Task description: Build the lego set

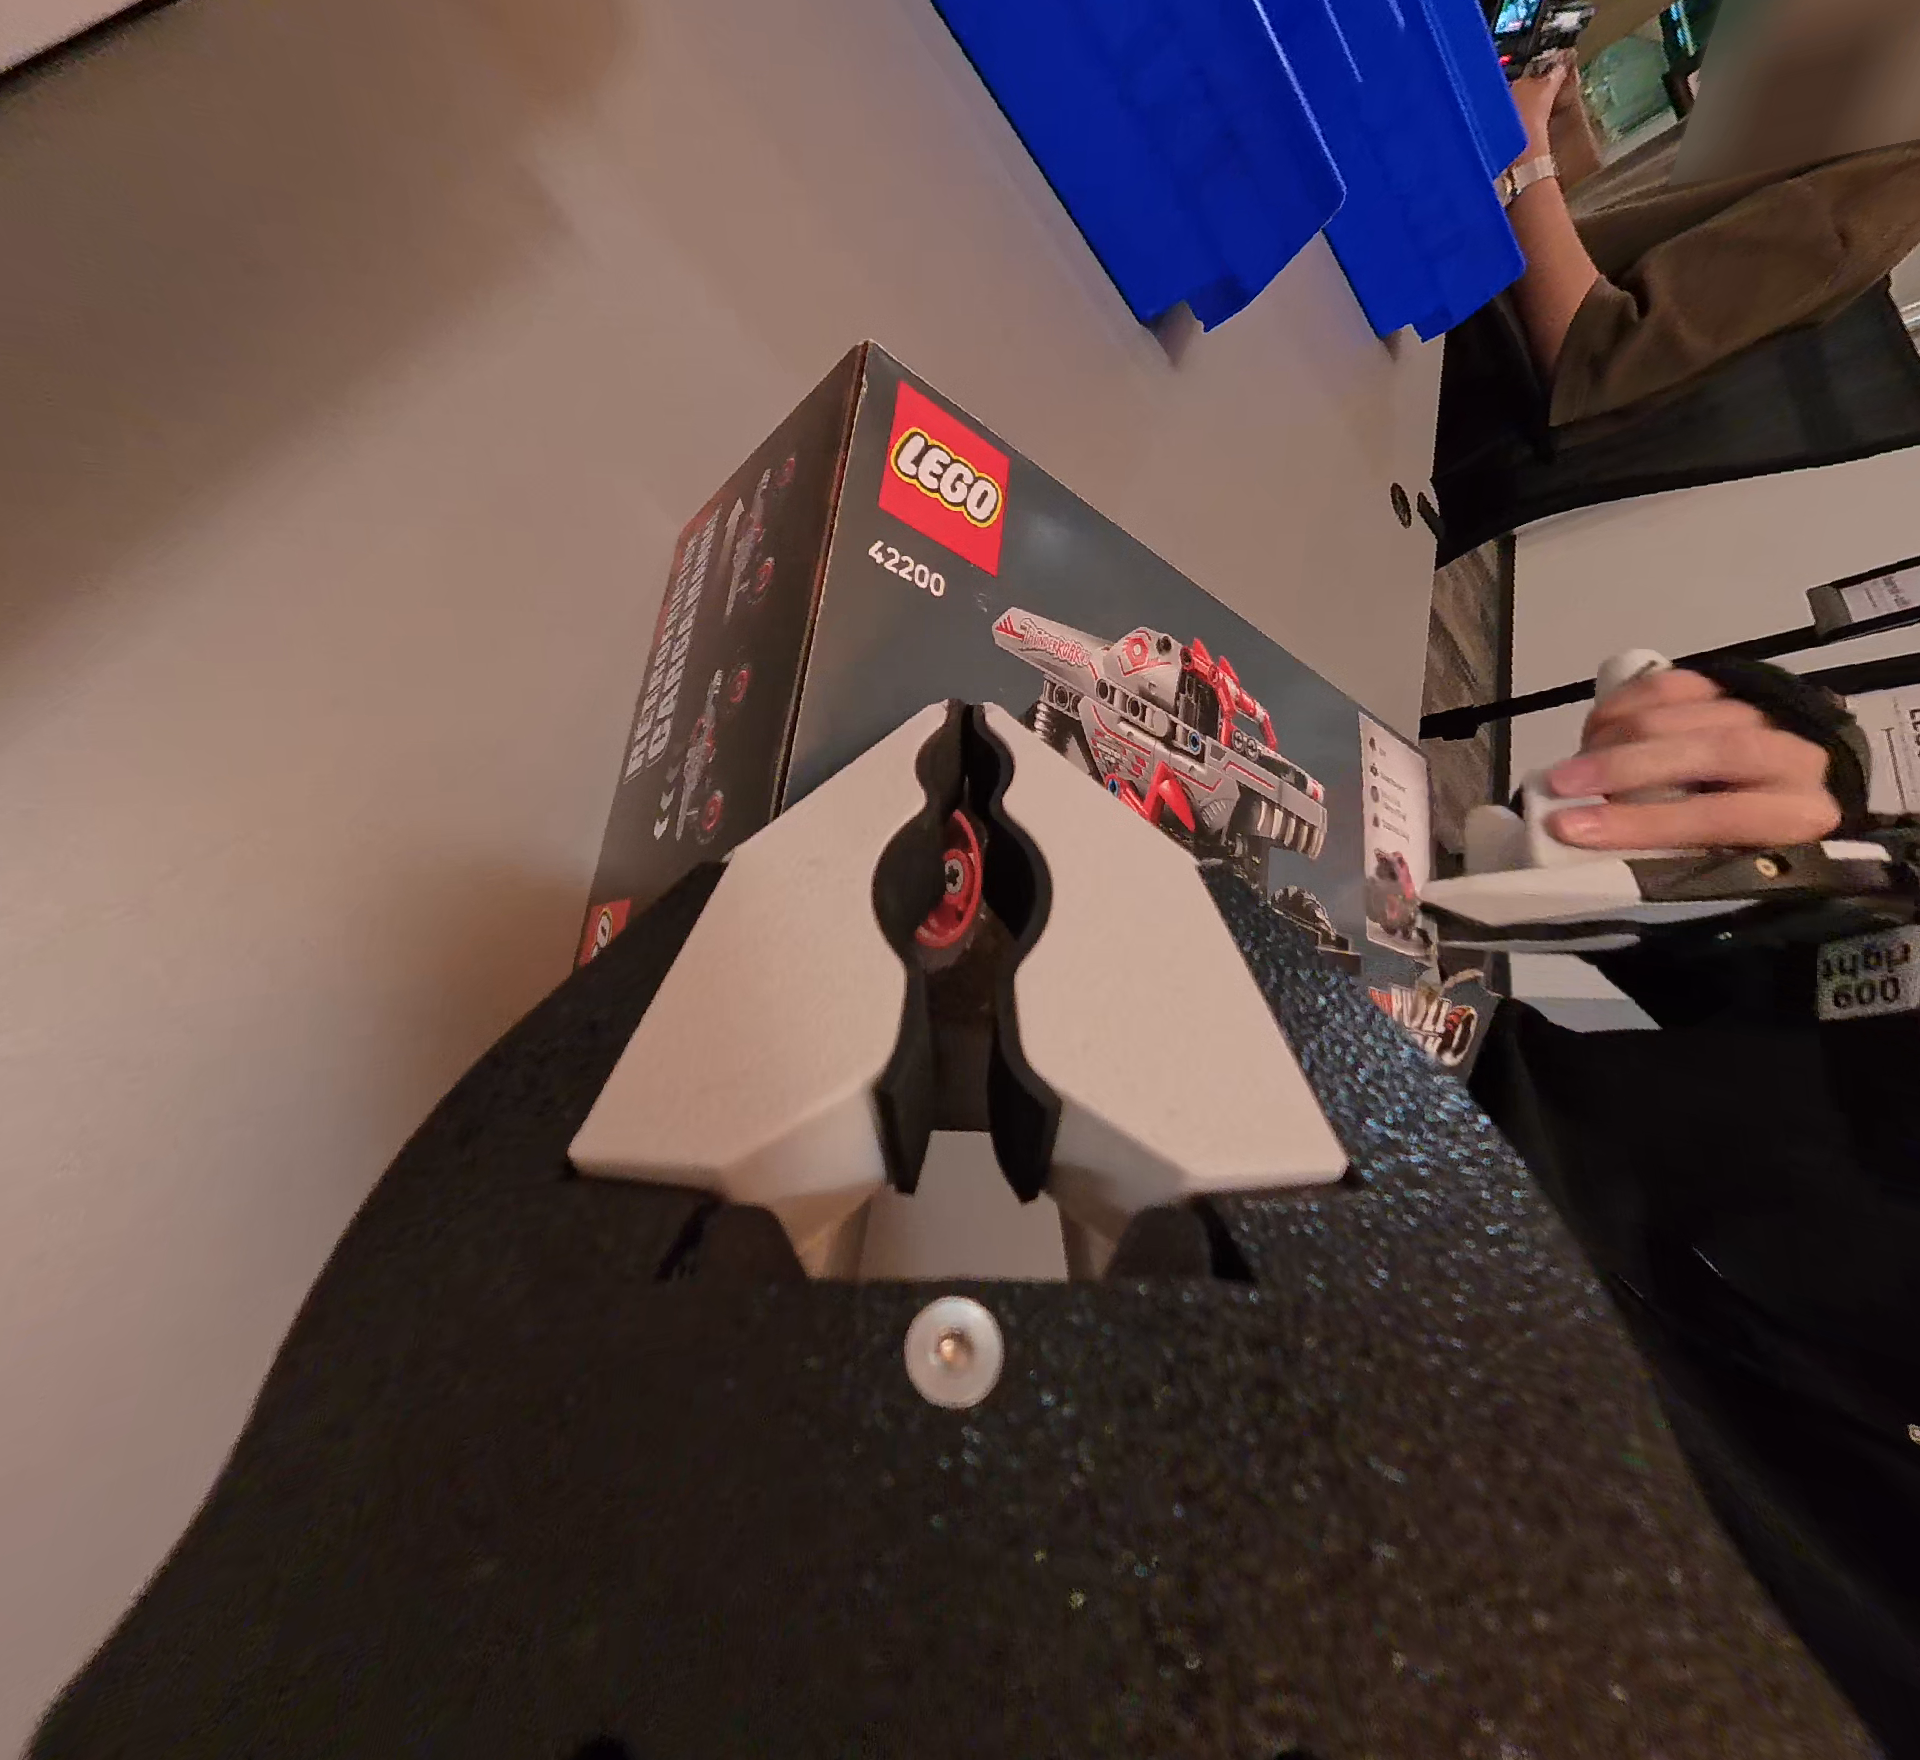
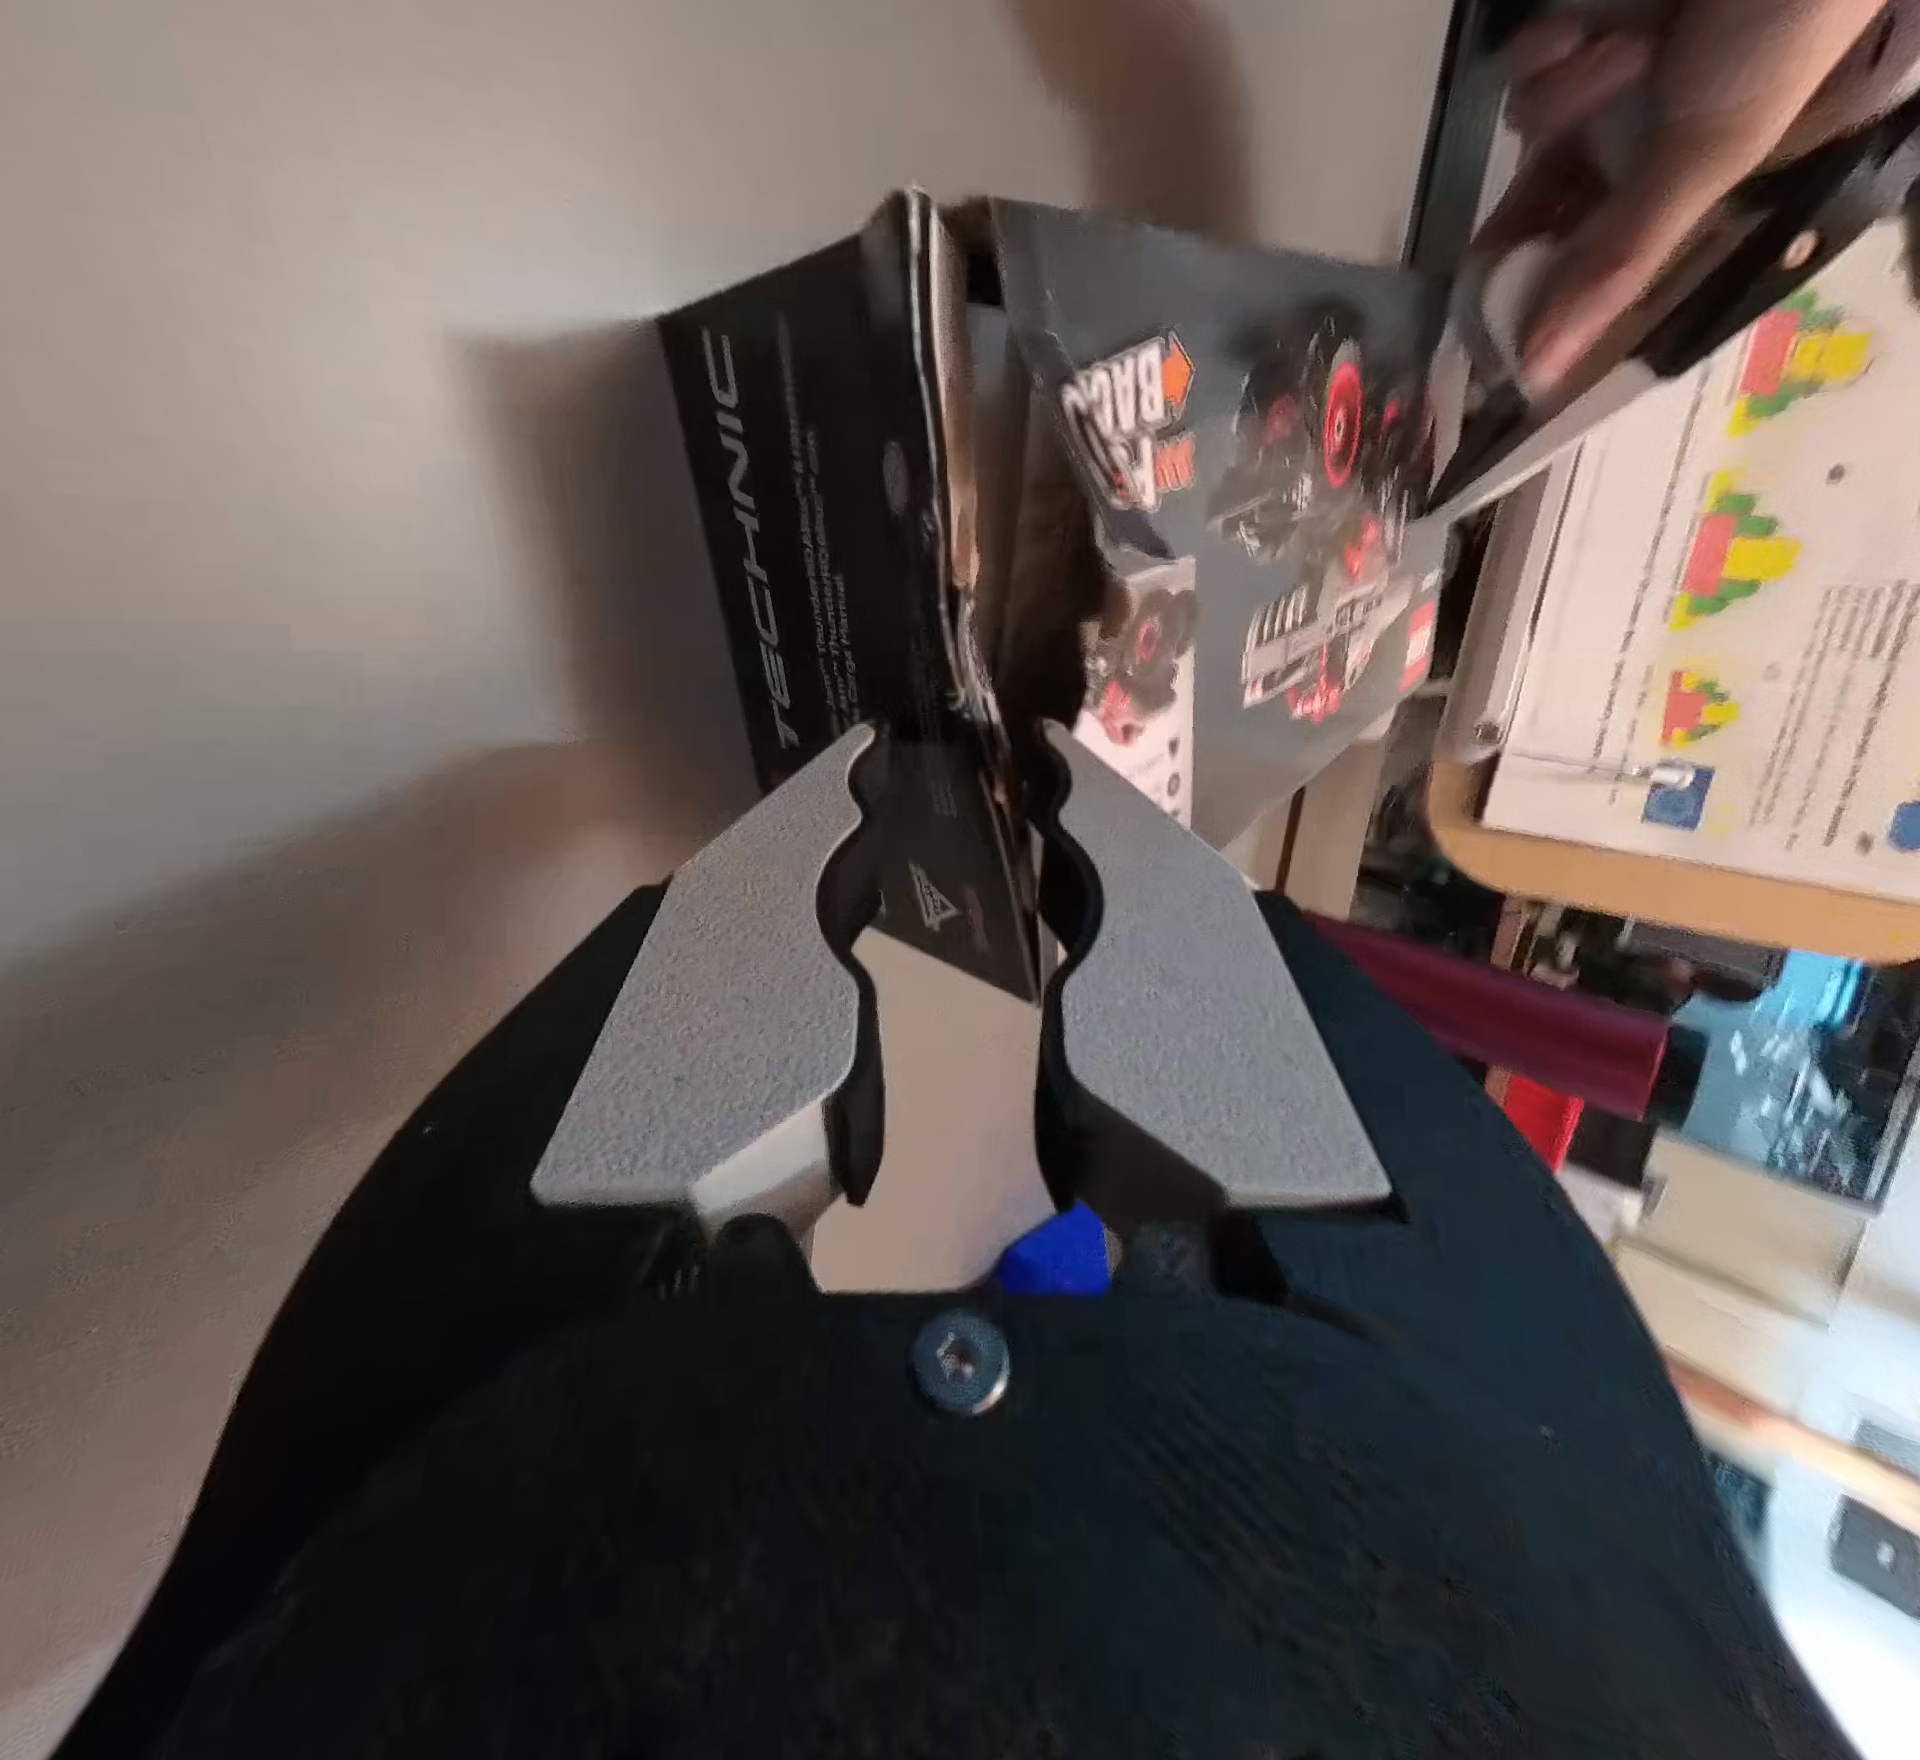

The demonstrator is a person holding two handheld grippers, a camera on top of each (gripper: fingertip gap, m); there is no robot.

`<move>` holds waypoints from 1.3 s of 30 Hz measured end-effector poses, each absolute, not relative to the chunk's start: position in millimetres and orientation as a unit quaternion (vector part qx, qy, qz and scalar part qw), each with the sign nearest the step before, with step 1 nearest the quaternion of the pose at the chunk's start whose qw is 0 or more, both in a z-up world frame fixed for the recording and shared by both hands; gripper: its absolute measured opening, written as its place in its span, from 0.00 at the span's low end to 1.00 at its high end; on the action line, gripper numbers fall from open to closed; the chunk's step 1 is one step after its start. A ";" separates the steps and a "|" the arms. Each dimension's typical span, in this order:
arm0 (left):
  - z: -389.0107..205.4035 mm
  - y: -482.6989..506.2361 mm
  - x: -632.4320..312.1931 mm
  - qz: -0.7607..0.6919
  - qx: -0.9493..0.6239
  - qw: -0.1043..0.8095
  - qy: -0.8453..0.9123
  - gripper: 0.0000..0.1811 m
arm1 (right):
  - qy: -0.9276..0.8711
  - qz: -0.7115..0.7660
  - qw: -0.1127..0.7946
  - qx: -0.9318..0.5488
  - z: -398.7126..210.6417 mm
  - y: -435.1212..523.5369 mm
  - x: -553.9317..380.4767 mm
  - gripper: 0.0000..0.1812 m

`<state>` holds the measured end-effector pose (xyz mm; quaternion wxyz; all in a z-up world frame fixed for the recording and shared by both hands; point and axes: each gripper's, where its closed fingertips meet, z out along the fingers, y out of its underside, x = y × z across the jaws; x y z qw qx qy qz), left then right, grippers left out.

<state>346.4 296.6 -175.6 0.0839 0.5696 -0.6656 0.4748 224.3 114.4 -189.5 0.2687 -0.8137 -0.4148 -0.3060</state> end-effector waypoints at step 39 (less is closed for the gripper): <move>-176.5 293.4 347.1 0.468 0.572 0.093 -0.667 0.00 | -0.301 -0.502 0.385 -0.714 -196.8 99.7 261.2 0.14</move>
